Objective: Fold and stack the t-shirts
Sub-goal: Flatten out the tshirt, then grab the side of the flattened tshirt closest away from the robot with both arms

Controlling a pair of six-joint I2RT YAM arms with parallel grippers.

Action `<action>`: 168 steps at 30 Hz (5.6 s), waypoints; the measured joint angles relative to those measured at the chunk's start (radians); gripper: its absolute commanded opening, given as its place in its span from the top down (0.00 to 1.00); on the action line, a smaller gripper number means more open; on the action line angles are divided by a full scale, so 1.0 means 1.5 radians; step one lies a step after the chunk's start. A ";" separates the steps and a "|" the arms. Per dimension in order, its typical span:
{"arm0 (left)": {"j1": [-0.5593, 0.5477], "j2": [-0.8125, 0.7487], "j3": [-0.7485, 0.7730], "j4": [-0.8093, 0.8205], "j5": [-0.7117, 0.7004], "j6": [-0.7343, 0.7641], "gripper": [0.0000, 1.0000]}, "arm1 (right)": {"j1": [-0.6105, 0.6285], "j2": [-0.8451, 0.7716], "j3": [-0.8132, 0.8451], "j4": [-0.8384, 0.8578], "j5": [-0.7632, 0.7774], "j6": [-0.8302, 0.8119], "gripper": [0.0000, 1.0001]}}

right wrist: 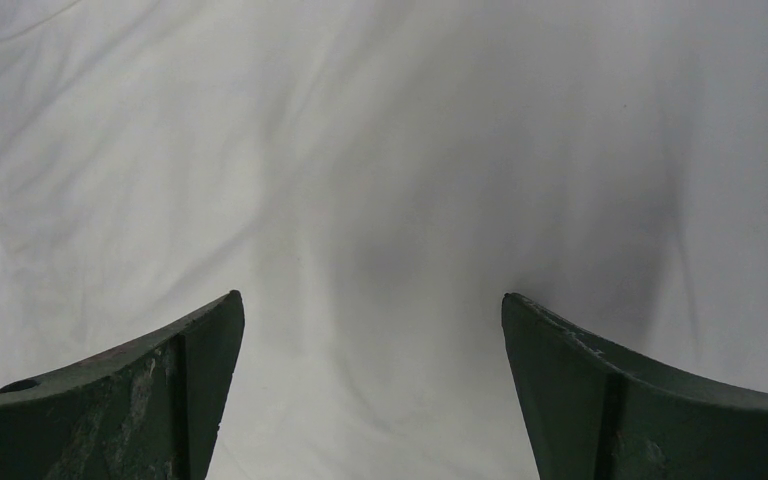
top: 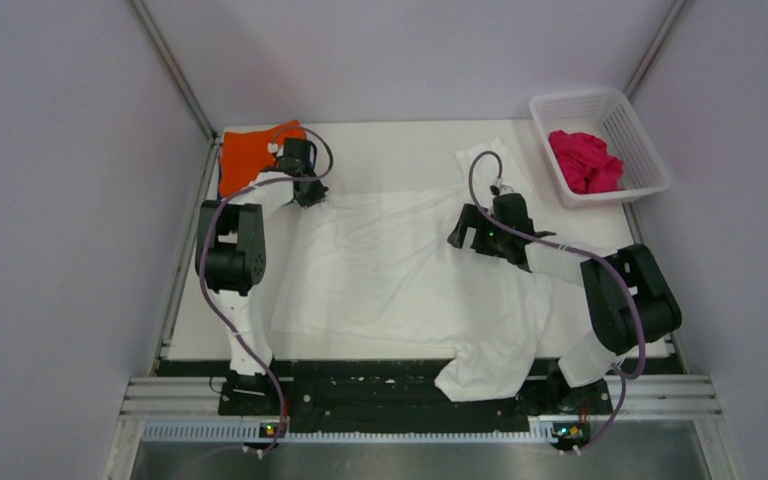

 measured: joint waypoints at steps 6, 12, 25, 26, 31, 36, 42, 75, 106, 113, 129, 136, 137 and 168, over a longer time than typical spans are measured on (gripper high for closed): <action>0.010 0.019 0.064 -0.009 0.042 -0.040 0.92 | 0.000 0.000 0.001 -0.002 0.006 -0.005 0.01; 0.024 0.108 0.183 -0.028 0.077 -0.103 0.70 | 0.000 0.000 0.001 -0.002 0.010 -0.006 0.01; 0.027 0.141 0.276 -0.050 0.105 -0.199 0.01 | 0.000 -0.018 0.001 -0.040 0.037 -0.010 0.01; 0.025 0.124 0.265 -0.045 0.110 -0.197 0.01 | 0.000 -0.021 0.001 -0.046 0.039 -0.009 0.01; 0.012 0.060 0.222 -0.023 0.122 -0.176 0.01 | 0.000 -0.052 -0.005 -0.065 0.048 -0.009 0.01; -0.004 0.041 0.171 -0.007 0.129 -0.152 0.01 | 0.000 -0.068 -0.009 -0.065 0.054 -0.009 0.01; -0.014 0.074 0.174 -0.004 0.127 -0.129 0.01 | 0.000 -0.068 -0.010 -0.066 0.054 -0.009 0.01; -0.079 -0.056 0.131 -0.011 0.029 0.023 0.01 | -0.031 -0.075 0.107 -0.165 0.165 -0.041 0.01; -0.047 0.111 0.180 -0.113 0.064 0.051 0.01 | -0.097 0.434 0.661 -0.361 0.208 -0.168 0.01; -0.027 0.175 0.286 -0.134 0.071 0.042 0.01 | -0.111 0.561 0.873 -0.405 0.188 -0.209 0.01; -0.032 0.220 0.379 -0.155 0.092 0.054 0.01 | -0.137 0.618 1.003 -0.433 0.108 -0.258 0.01; -0.075 0.026 0.210 -0.162 0.056 0.066 0.01 | -0.099 0.350 0.762 -0.432 0.159 -0.284 0.01; -0.085 -0.036 0.150 -0.156 0.042 0.063 0.01 | -0.085 0.300 0.718 -0.412 0.173 -0.283 0.01; -0.069 -0.517 -0.551 -0.150 -0.169 -0.328 0.44 | -0.004 -0.392 -0.078 -0.136 0.172 0.013 0.01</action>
